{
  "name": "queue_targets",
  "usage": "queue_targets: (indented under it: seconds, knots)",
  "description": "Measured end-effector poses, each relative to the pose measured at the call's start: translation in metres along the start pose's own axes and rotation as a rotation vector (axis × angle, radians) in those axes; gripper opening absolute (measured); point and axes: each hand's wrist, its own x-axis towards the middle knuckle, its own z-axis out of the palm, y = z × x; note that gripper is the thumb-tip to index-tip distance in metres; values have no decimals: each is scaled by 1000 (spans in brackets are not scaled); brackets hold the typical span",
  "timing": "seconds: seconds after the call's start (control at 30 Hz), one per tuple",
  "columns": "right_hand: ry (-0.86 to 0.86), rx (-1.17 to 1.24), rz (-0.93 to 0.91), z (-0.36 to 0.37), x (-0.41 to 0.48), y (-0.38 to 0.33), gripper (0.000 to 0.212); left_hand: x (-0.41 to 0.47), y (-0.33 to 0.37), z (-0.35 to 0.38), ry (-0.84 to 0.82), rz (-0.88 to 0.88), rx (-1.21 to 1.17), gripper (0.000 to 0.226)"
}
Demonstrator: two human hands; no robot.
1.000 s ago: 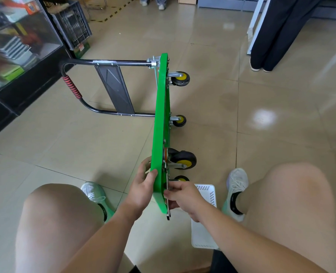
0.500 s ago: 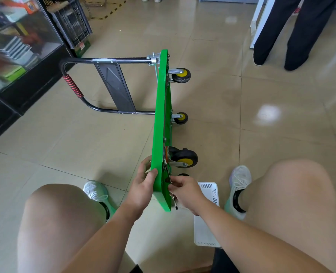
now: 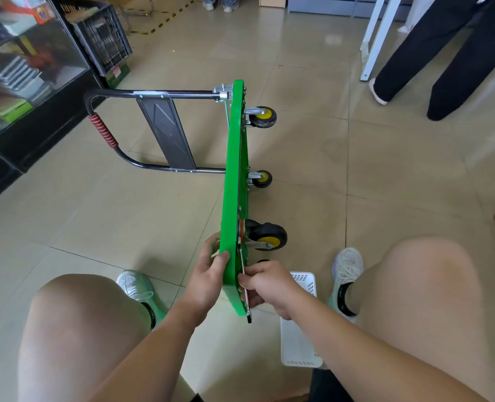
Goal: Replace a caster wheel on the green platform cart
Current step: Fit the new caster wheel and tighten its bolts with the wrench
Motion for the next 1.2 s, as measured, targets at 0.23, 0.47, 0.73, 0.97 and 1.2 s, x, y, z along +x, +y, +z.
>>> queue_targets:
  seconds: [0.23,0.47,0.73,0.97,1.2]
  knots:
    - [-23,111,104,-1,-7,-22,18,-1,1,-3,-20,-8,-2,37]
    - [-125,255,180,-7,-18,-53,17,-2,2,-4,-29,-5,0,35]
    - [-151,303,181,-8,-20,-50,18,-3,5,-4,-43,16,-20,44]
    - [-76,36,155,-6,-16,-6,11,-2,5,-2,-24,7,-29,46]
    - [46,-87,18,-4,-2,22,13,-4,3,-2,-17,14,-33,35]
